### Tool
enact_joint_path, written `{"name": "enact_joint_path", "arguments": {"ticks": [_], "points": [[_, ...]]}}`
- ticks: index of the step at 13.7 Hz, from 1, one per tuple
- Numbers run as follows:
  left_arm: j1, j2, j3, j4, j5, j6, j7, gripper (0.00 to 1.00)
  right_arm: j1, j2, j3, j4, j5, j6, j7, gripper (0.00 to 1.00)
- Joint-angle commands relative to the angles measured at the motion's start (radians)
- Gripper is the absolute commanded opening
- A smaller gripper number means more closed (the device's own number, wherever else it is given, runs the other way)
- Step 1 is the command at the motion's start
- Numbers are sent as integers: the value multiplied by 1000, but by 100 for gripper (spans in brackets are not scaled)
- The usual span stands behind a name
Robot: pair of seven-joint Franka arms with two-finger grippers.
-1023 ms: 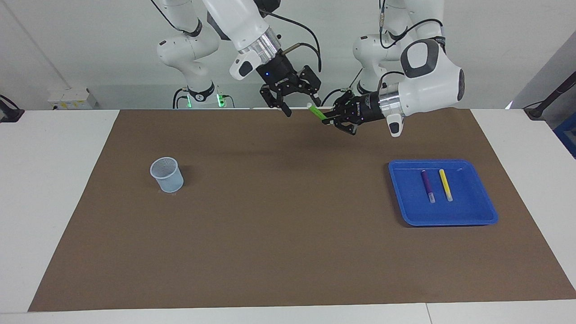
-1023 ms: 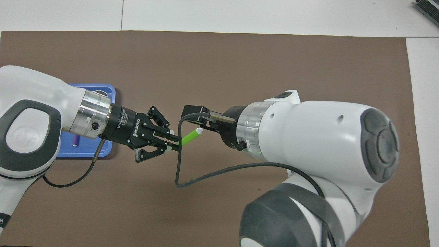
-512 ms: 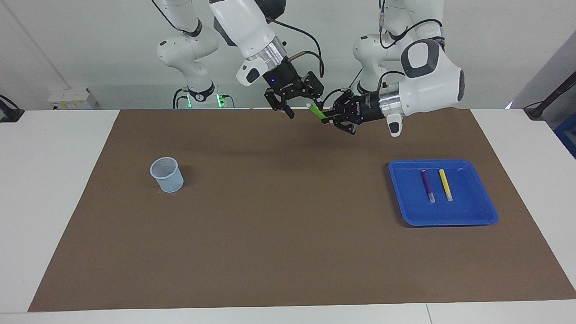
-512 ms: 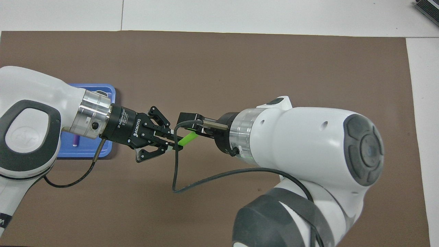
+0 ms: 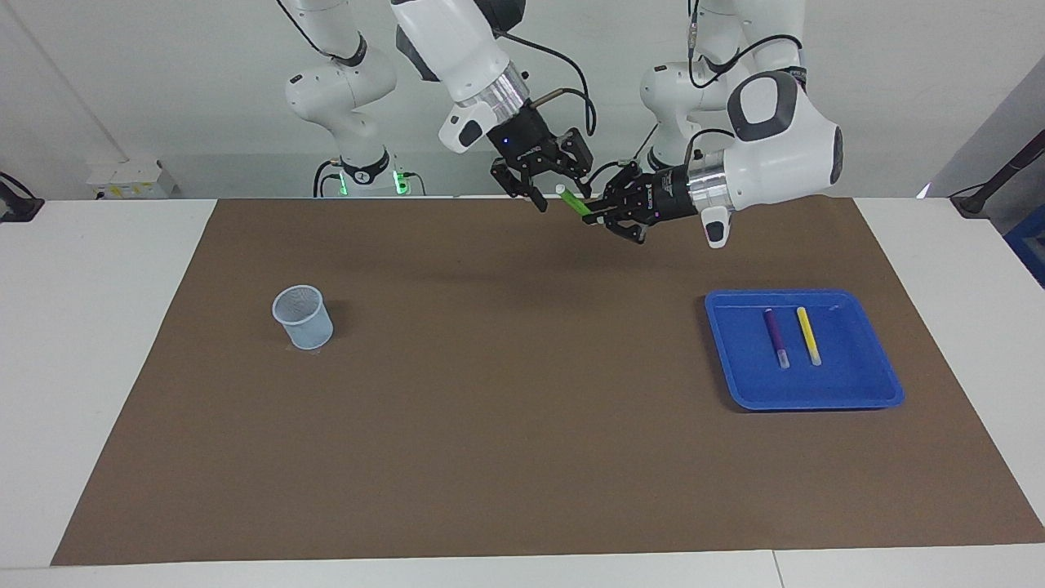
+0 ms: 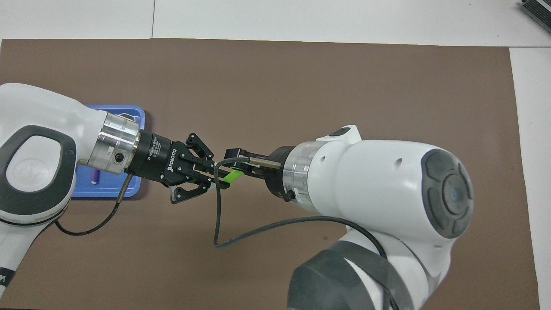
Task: Transfer and insert pens with both arms
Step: 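Close the right gripper on the green pen's tip, then open the left gripper while the right gripper carries the pen to the cup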
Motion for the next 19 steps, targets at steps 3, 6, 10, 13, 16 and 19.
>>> {"name": "enact_joint_path", "arguments": {"ticks": [3,6,10,13,16,19], "points": [[-7,-38,13,-36,-23,-3,-15,0,13,-33,9,-48,20,16,4,37],[-7,-38,13,-36,-23,-6,-15,0,10,-33,9,-48,20,21,-3,23],[-8,-38,11,-36,-23,-6,-15,0,4,-32,9,-48,20,27,-6,25],[-8,-38,13,-34,-23,-6,-15,0,-6,-32,9,-56,20,27,-44,25],[-10,-38,13,-34,-23,-6,-15,0,-35,-35,9,-68,20,27,-75,0],[-10,-39,13,-34,-23,-7,-15,0,-36,-35,9,-68,20,27,-65,0]]}}
